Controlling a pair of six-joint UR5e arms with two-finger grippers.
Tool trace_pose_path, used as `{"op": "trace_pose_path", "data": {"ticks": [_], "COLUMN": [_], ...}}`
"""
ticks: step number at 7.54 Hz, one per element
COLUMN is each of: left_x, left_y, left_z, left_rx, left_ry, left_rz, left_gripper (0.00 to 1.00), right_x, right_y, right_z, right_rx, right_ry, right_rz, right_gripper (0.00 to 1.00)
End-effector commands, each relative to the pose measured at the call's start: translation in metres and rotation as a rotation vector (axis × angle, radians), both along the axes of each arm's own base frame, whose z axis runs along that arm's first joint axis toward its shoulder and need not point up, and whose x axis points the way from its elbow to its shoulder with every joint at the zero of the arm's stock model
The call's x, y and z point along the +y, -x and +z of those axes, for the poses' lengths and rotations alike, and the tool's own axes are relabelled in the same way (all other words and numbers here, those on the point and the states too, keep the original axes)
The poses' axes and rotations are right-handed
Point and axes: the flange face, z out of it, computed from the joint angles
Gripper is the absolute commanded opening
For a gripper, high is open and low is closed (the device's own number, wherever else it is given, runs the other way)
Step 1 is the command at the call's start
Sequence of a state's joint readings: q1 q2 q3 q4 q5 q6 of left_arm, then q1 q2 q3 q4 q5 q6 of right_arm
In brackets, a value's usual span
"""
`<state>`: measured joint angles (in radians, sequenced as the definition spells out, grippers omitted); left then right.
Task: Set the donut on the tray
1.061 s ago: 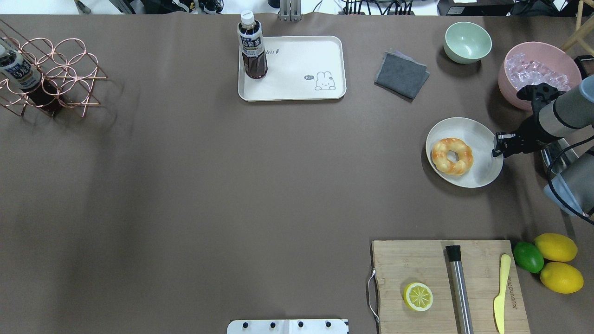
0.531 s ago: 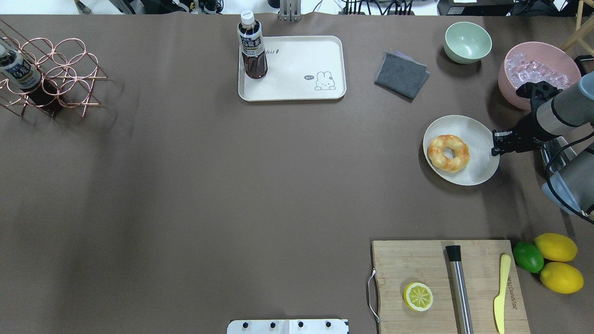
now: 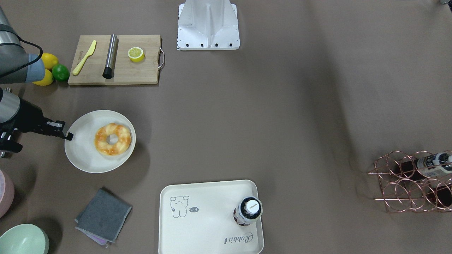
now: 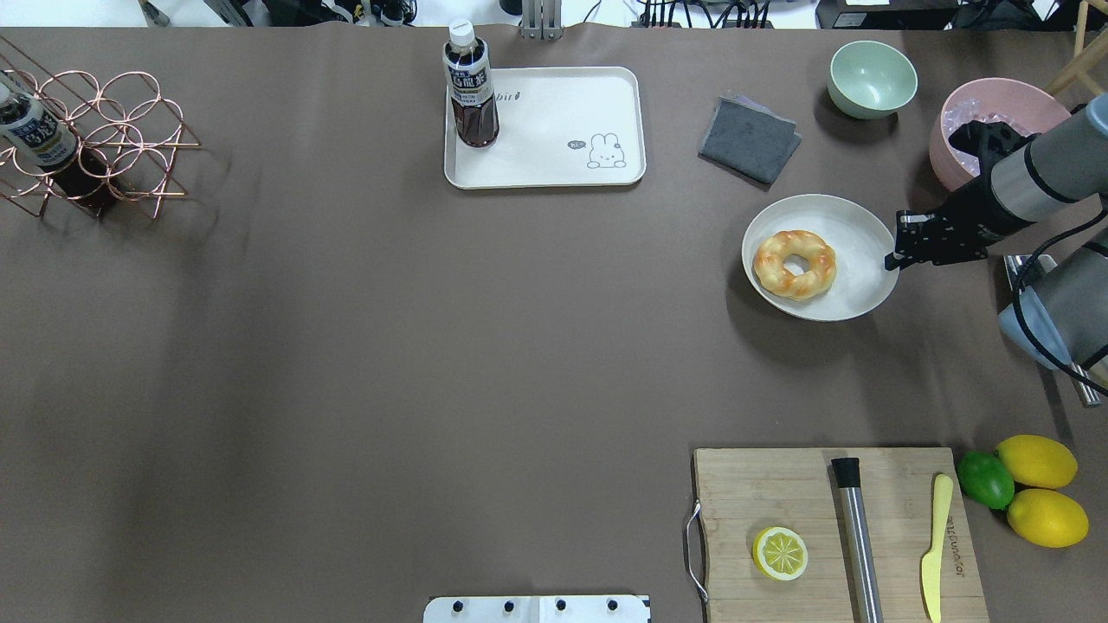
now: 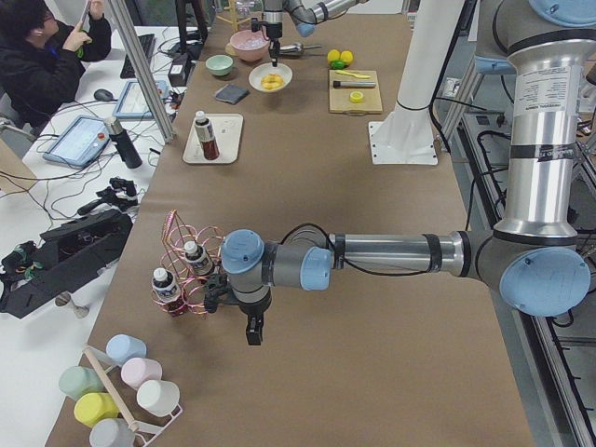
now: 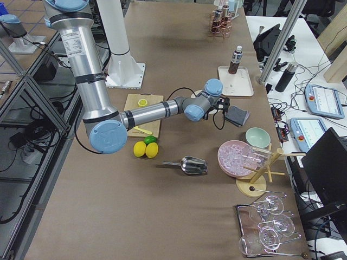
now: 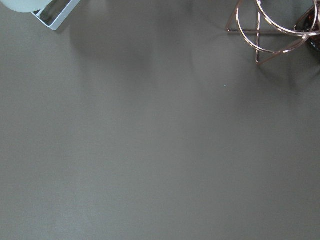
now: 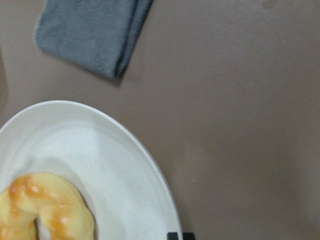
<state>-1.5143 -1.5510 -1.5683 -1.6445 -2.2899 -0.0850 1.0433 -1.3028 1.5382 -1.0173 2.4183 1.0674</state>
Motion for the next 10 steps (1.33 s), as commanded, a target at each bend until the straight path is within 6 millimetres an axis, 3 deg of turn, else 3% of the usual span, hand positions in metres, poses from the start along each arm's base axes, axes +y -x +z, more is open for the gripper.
{"op": "trace_pose_path", "data": {"ticks": [1,3,5,6,8,10], "left_x": [-0.004,-0.004,-0.004,-0.004,-0.002,-0.001], "left_y": [-0.001,-0.002,-0.001,-0.001,-0.001,-0.001], "left_z": [-0.003,-0.004,-0.005,-0.004,-0.002,-0.001], "left_rx": [-0.001,0.001,0.001,-0.001,-0.001,-0.001], "left_ry": [-0.007,-0.009,-0.009,-0.008,-0.004,-0.003], "left_rz": [0.002,0.004,0.001,0.001,0.002,0.002], "left_gripper": [0.98,0.98,0.98,0.98,0.98,0.98], "right_x": [-0.046,-0.097,-0.135,-0.153,-0.168,-0.172], "right_y": [0.048,0.096,0.135,0.162,0.194,0.209], "right_z": [-0.052,-0.096,-0.15,-0.166,-0.178,-0.172], "right_rx": [-0.017,-0.001,0.002,0.029,0.074,0.114], "right_ry": [-0.035,0.004,0.086,0.094,0.107,0.098], "right_rz": [-0.015,0.039,0.112,0.129,0.165,0.193], "right_gripper": [0.0,0.0,0.0,0.0,0.0,0.0]}}
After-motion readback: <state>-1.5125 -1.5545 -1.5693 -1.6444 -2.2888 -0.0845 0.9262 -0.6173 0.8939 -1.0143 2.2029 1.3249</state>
